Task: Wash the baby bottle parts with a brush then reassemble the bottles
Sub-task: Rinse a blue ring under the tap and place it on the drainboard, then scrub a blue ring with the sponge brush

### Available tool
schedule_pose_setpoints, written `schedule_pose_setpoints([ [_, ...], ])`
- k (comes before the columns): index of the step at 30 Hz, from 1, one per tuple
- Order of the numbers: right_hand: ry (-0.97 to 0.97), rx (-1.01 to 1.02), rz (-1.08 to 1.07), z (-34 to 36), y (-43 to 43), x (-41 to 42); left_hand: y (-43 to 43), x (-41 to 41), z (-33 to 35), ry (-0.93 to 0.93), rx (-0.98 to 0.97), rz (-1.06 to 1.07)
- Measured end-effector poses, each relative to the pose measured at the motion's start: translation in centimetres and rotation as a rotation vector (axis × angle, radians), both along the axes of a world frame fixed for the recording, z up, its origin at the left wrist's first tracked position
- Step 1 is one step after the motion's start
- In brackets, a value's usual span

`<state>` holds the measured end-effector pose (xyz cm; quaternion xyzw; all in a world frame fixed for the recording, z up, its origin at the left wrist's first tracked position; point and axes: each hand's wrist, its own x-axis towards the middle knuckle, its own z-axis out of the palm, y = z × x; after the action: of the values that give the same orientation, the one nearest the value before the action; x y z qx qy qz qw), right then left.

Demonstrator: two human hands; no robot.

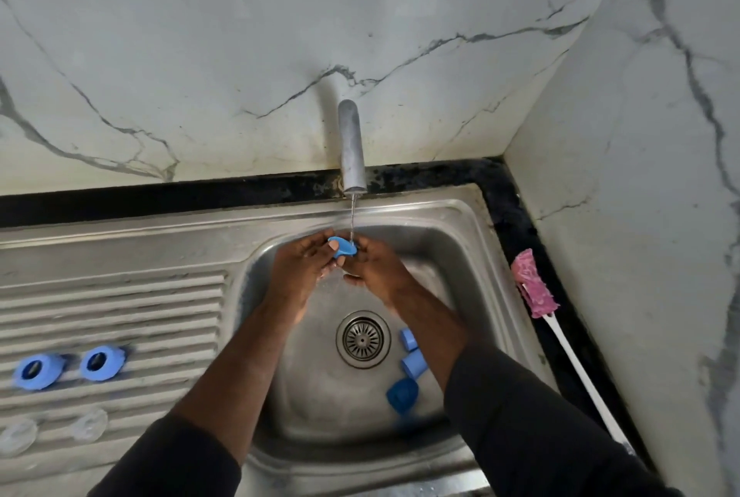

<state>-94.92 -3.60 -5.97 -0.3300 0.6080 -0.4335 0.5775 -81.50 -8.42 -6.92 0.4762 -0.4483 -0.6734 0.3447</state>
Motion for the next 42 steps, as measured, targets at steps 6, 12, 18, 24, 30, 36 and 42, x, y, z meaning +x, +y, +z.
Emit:
schedule_pose_setpoints([
  [6,0.057,0.009,-0.034,-0.4,2.8,-0.3,3.2,-0.1,0.3,0.051,0.268,-0.023],
  [12,0.058,-0.022,-0.094,0.2,6.3,-1.9,6.1,-1.8,0.2,0.228,0.405,-0.059],
  [18,0.405,0.037,-0.097,0.6,9.4,-3.9,8.0,-3.5,0.8,0.109,0.313,-0.077],
  [24,0.941,0.030,-0.275,2.0,15.2,-8.0,10.6,-5.4,1.5,-0.080,0.023,-0.244],
  [30,1.281,0.151,-0.465,2.5,20.6,-12.9,13.2,-7.6,2.2,0.016,0.159,-0.352],
  [36,1.348,0.240,-0.450,1.8,23.3,-15.0,16.3,-10.5,3.6,0.069,0.217,-0.467],
  [42,1.393,0.408,-0.300,1.0,24.3,-15.9,17.3,-10.6,3.8,0.241,0.417,-0.371],
])
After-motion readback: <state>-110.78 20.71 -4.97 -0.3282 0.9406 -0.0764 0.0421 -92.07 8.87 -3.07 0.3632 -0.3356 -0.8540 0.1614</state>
